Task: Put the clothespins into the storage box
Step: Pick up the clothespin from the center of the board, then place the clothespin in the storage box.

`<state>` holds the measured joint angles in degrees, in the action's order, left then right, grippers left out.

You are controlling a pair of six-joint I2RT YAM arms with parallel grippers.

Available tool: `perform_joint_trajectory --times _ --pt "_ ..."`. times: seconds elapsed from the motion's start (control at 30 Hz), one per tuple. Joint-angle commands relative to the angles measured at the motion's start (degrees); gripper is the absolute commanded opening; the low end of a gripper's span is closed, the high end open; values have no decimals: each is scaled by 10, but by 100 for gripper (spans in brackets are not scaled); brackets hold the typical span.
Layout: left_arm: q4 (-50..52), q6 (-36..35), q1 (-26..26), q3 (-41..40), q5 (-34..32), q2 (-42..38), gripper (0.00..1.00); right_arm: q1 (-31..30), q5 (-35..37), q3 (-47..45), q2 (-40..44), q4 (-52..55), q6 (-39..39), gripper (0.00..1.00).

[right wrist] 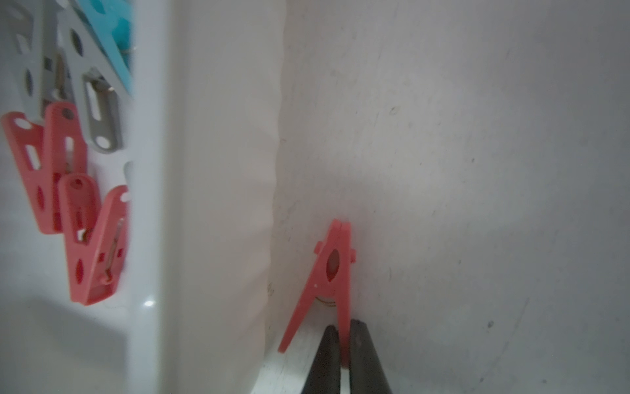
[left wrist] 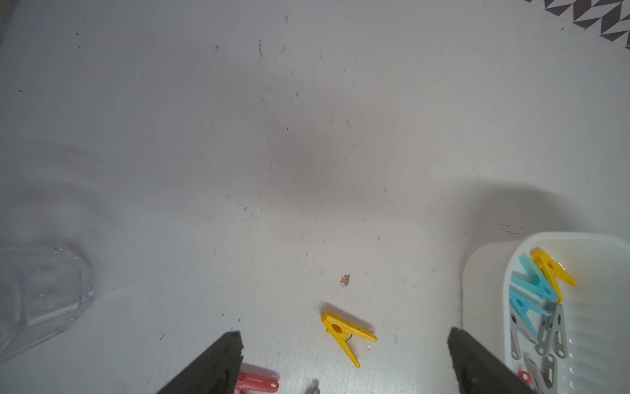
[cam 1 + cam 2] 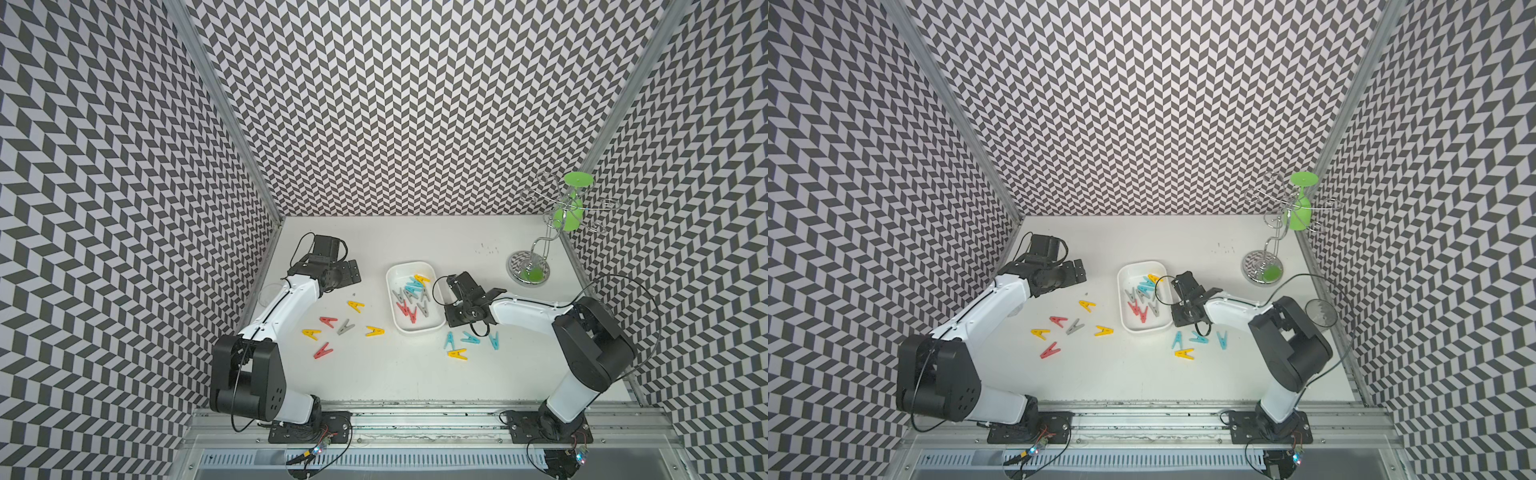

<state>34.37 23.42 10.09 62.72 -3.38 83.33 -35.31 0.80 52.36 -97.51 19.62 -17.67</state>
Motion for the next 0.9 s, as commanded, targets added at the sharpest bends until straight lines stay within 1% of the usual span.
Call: perform_joint_trajectory --times 0.0,0.1,0.2,0.3,0.37,0.47,0.67,0.87 --pt "2 -7 -3 18 -5 -7 99 14 30 9 17 21 3 9" --pt "0 -7 -4 18 -5 -7 99 35 47 33 38 56 4 9" --pt "-2 -7 -4 15 -2 -6 99 41 75 75 59 85 11 9" --pt "-5 -5 -3 13 1 -3 99 38 66 125 65 107 14 9" --pt "-6 -5 -3 12 2 -3 99 26 64 149 66 111 14 9" --pt "-9 -4 -3 8 3 -5 99 -7 46 175 61 107 12 9" --pt "-16 0 -3 -5 4 -11 99 -76 24 201 12 111 -3 9" --pt "-19 0 -3 -14 4 -18 99 -89 8 187 -31 112 -5 9"
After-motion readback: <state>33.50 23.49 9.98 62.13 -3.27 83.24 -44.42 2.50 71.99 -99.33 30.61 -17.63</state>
